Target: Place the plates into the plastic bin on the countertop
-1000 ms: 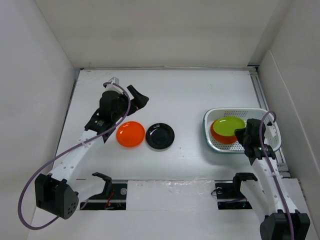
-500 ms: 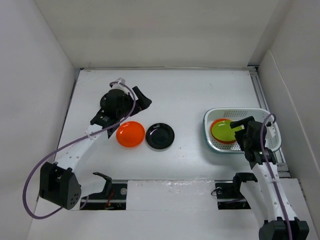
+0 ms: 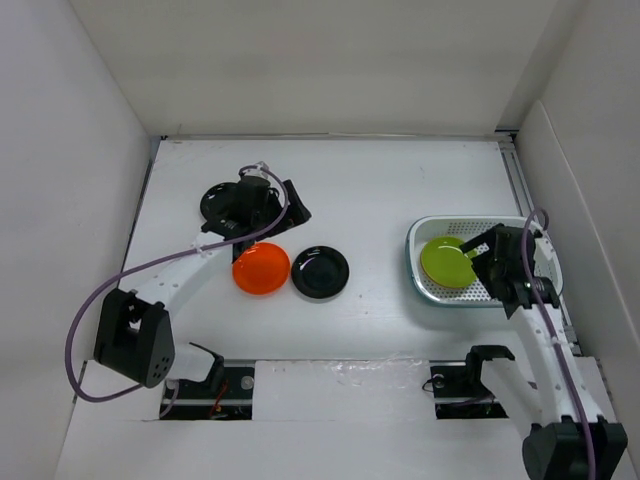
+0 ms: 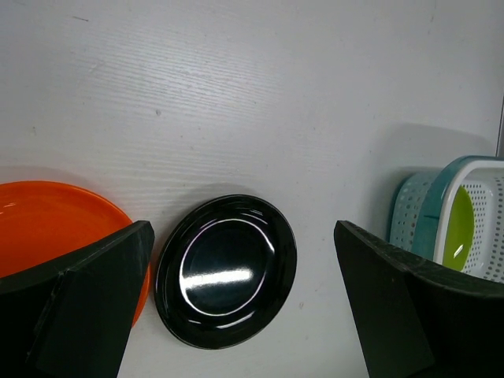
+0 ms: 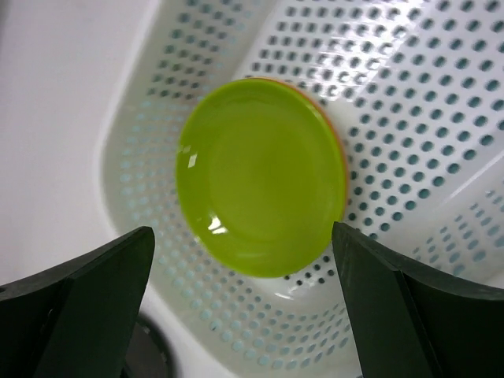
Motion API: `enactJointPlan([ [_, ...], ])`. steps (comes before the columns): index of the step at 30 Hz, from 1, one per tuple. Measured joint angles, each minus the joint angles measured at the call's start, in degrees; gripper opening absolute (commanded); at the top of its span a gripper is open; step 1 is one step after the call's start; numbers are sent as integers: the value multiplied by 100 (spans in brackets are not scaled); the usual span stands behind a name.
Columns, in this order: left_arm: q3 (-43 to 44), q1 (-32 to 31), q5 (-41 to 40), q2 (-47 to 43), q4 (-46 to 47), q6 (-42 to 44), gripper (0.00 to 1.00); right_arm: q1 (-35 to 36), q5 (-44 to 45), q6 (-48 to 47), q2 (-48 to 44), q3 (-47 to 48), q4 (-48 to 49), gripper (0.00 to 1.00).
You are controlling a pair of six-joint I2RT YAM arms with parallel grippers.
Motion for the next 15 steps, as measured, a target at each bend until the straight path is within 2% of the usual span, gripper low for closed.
enactJointPlan([
  [5,44,0,-295,-256,-188,-107,100,203,-581,-581,-1434,9,546,100],
  [7,94,0,-520,-387,-273,-219,100,260,-1003,-817,-1622,94,935,100],
  [9,129,0,-774,-535,-376,-348,100,389,-1515,-1093,-1246,286,1325,100],
  [11,190,33,-988,-647,-522,-459,100,713,-1899,-1403,-385,623,1626,100],
  [15,494,321,-1158,-664,-861,-597,100,1991,-2002,-2100,1499,1364,1969,100],
])
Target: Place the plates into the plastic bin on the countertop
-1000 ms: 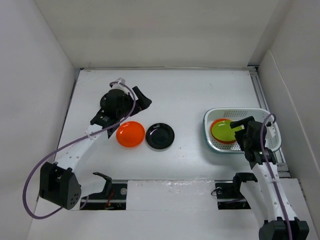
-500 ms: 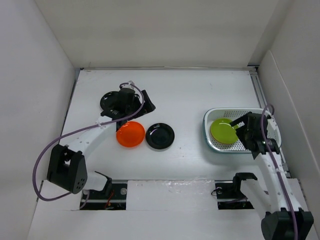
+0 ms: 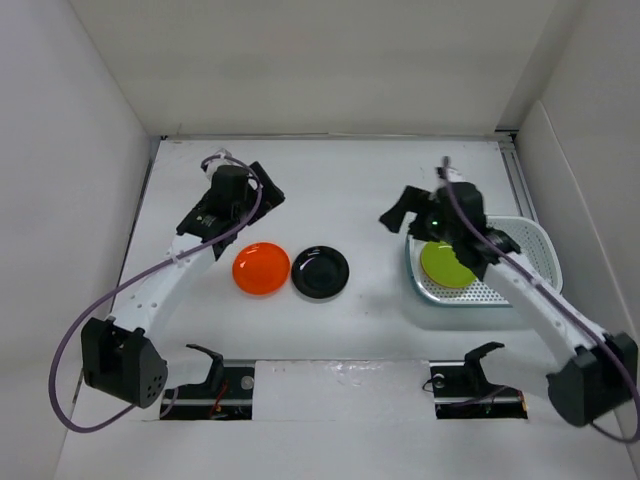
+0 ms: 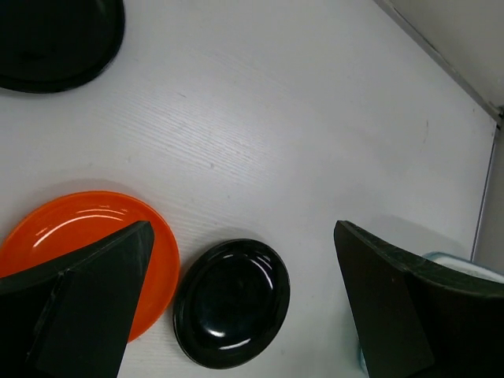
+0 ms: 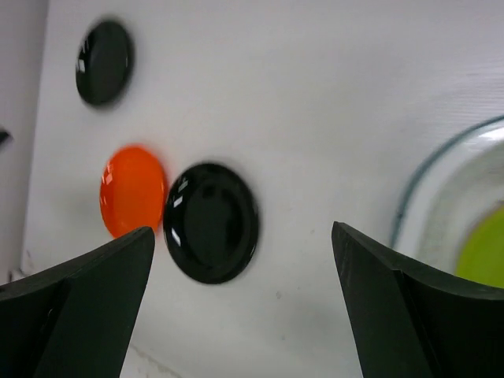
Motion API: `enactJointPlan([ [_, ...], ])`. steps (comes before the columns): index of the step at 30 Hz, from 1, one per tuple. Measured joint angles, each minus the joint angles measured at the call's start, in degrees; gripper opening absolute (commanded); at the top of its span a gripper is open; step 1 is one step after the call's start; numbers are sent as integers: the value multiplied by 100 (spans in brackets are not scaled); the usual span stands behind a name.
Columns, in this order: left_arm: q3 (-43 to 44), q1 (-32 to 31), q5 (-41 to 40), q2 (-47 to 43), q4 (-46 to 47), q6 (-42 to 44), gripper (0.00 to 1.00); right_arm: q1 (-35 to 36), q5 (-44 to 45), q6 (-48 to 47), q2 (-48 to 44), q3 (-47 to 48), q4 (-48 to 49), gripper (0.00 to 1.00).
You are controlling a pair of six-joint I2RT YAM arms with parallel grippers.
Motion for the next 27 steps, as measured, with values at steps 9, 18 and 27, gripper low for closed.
enactJointPlan([
  [9,369,282,-437,-103,-726,55,100,1447,-291,-1189,3261,2057,-63,100],
  [18,632,284,-573,-138,-1298,564,100,1685,-706,-1456,4843,2135,-46,87],
  [27,629,284,-463,-256,-1386,787,100,1499,-1128,-1279,4857,1698,393,48],
])
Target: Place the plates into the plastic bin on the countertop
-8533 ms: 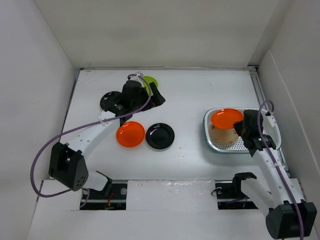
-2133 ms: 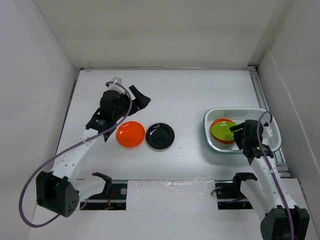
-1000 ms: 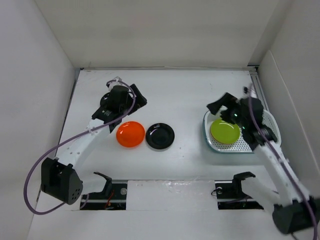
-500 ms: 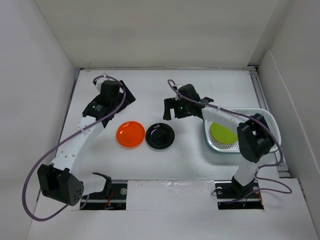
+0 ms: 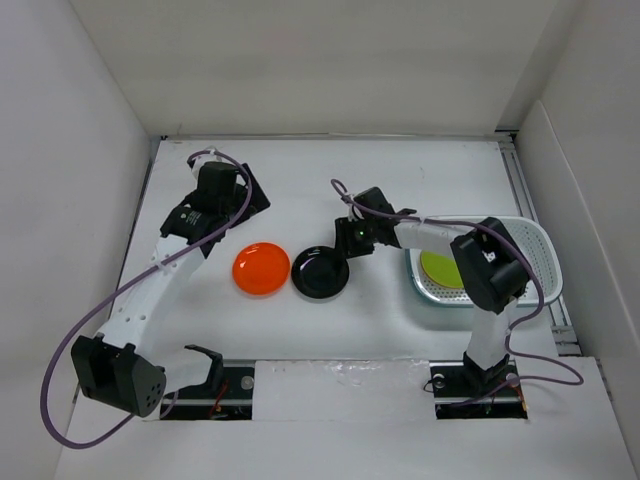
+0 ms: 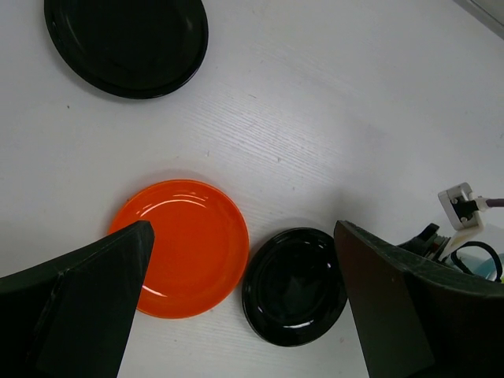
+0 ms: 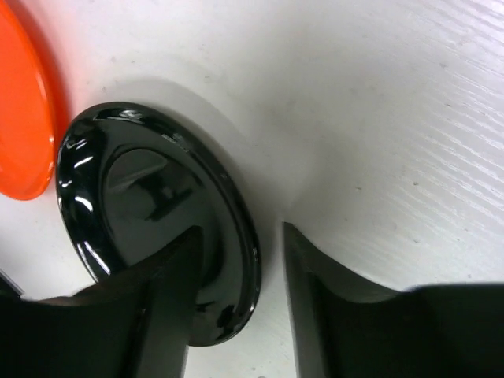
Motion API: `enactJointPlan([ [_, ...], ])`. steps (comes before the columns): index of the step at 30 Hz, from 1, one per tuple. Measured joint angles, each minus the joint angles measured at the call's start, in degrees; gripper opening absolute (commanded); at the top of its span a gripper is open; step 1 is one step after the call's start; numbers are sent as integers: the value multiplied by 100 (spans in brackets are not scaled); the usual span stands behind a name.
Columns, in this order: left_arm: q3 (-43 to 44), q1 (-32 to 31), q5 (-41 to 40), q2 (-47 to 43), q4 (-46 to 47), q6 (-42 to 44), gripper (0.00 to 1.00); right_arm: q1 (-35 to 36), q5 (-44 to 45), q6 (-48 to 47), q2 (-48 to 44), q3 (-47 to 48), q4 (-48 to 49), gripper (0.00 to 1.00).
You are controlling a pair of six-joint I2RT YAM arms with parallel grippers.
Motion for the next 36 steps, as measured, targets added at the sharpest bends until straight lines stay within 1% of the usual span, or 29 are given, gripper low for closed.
enactJointPlan([
  [1,0,0,20,-4,2,9,100,-24,-28,11,-2,-42,63,39],
  [3,0,0,44,-11,2,26,100,-66,-70,57,13,-127,162,33],
  [5,0,0,63,-22,2,39,100,-107,-103,96,20,-184,240,21],
  [6,0,0,70,-35,2,44,100,-116,-122,129,28,-205,282,12],
  [7,0,0,83,-48,2,44,100,-118,-136,151,48,-229,330,8],
  [8,0,0,85,-66,2,44,100,-122,-208,188,61,-247,343,0],
  [13,0,0,109,-127,4,68,100,-149,-273,398,44,-319,483,0],
  [17,0,0,133,-127,4,85,100,-260,48,603,-315,-505,302,0],
  [21,-2,-2,151,-129,15,90,100,-459,767,708,-1180,-603,-273,0],
  [23,-17,0,151,-149,26,92,100,-531,1132,787,-1773,-605,-564,0],
  [28,-55,0,155,-219,37,94,100,-671,1878,1010,-3333,-601,-929,0],
  [30,-76,0,168,-254,48,94,100,-907,2085,1165,-3825,-603,-1086,0],
  [32,-76,0,192,-271,70,94,100,-1353,2365,1360,-4293,-669,-1185,0],
  [36,-76,0,232,-278,87,90,100,-2382,2837,1864,-5300,-1340,-1261,0],
])
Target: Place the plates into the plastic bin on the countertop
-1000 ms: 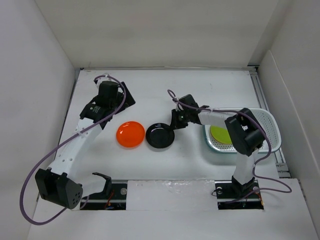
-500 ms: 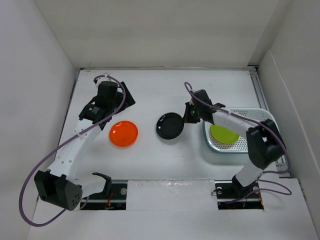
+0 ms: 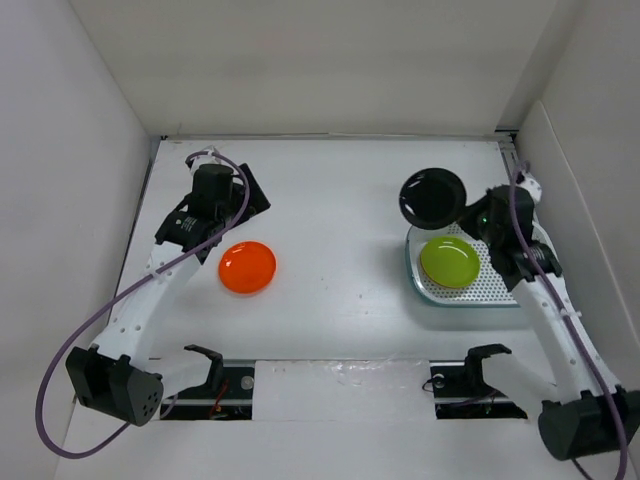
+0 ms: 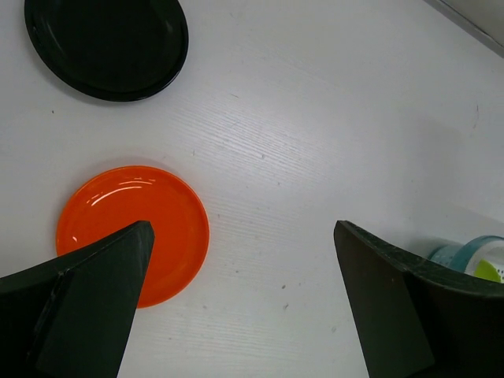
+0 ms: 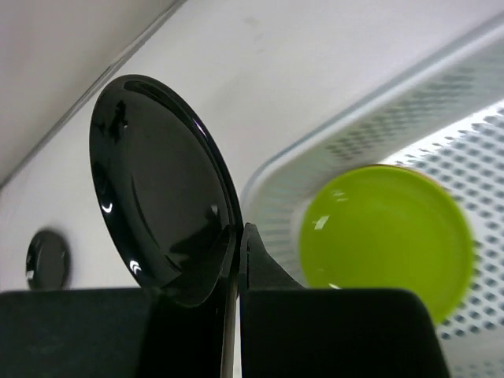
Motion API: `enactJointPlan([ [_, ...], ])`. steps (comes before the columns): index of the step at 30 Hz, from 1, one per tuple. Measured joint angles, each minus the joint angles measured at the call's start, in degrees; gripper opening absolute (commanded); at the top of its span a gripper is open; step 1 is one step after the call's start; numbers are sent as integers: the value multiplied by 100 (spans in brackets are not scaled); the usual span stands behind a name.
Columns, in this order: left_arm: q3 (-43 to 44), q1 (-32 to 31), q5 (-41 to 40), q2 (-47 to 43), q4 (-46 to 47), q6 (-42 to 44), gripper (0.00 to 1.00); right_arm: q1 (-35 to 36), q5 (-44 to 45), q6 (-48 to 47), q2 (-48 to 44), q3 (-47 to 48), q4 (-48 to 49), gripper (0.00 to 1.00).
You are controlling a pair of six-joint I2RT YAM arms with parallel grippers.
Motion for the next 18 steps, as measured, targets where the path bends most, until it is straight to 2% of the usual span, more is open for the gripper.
enactJointPlan([
  [4,-17,0,20,-15,28,2,100,-1047,-81,221,-625,-684,-227,0],
  [9,-72,0,63,-90,39,0,100,-2096,-673,229,-603,-1224,-280,0],
  [12,-83,0,68,-109,48,2,100,-2332,-953,210,-616,-1552,-284,0],
  [18,-87,0,72,-109,61,0,100,-2367,-1414,188,-645,-1875,-267,0],
])
